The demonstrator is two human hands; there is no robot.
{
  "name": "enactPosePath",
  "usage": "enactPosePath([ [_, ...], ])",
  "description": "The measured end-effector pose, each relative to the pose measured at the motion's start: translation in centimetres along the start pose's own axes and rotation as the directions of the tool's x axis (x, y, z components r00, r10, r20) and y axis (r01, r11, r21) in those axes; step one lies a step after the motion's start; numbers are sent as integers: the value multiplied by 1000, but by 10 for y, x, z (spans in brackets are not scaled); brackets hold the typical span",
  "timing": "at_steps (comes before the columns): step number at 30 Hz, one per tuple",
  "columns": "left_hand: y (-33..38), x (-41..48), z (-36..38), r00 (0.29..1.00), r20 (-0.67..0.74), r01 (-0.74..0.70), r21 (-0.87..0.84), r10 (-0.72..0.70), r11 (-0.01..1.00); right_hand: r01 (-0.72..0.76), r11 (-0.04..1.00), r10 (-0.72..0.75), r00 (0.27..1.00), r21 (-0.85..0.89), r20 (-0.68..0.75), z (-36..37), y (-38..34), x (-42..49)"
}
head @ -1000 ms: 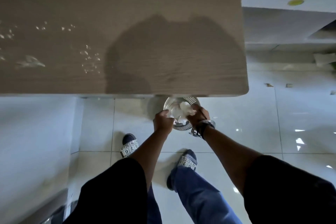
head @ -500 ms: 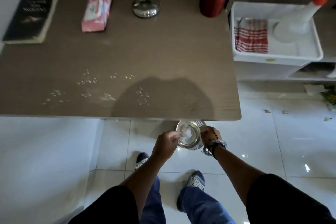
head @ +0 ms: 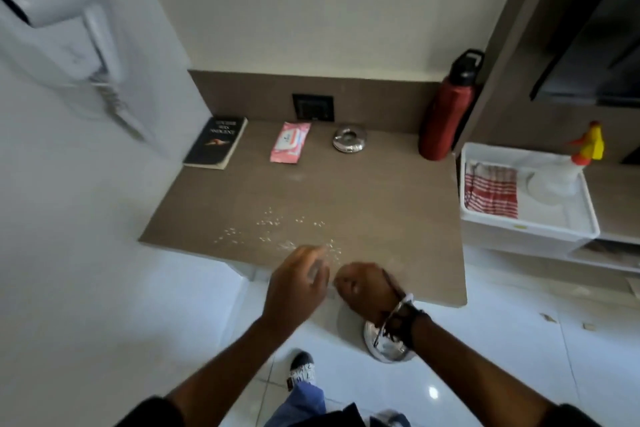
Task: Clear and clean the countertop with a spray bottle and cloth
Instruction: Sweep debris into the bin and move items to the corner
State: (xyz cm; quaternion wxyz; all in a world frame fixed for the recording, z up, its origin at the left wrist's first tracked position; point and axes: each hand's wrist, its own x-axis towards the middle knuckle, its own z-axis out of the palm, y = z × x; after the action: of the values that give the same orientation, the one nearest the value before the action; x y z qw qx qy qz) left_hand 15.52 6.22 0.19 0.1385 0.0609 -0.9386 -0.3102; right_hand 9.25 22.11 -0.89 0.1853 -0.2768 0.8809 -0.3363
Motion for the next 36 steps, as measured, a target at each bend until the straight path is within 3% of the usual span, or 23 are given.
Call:
enactPosePath([
  [2,0,29,-18,998,2,57,30,-57,998,57,997,-62,994,-53,-92,-32,-12,25],
  [5,-1,70,-33,996,-16,94,50,-93,994,33,997,-49,974,-73,-221,-67,-19,61],
  [11,-37,144,-40,991,-119,73,62,-65,995,-103,968,47,970,-229,-238,-79,-15,123],
  [15,-85,193,-32,990,-58,136,73,-132,988,-310,928,258,934,-205,-246,-65,-6,176],
  [20,-137,267,-10,955,84,269,160,-284,950,-551,824,515,825,-131,-234,-63,11,253],
  [24,-166,311,20,933,127,301,241,-337,923,-652,755,608,738,-75,-293,-63,34,304],
  [30,-187,357,54,898,112,384,273,-425,882,-696,712,651,703,-90,-285,-69,66,359],
  [36,-187,376,65,886,195,346,324,-420,881,-679,733,634,700,-32,-328,-64,83,389],
])
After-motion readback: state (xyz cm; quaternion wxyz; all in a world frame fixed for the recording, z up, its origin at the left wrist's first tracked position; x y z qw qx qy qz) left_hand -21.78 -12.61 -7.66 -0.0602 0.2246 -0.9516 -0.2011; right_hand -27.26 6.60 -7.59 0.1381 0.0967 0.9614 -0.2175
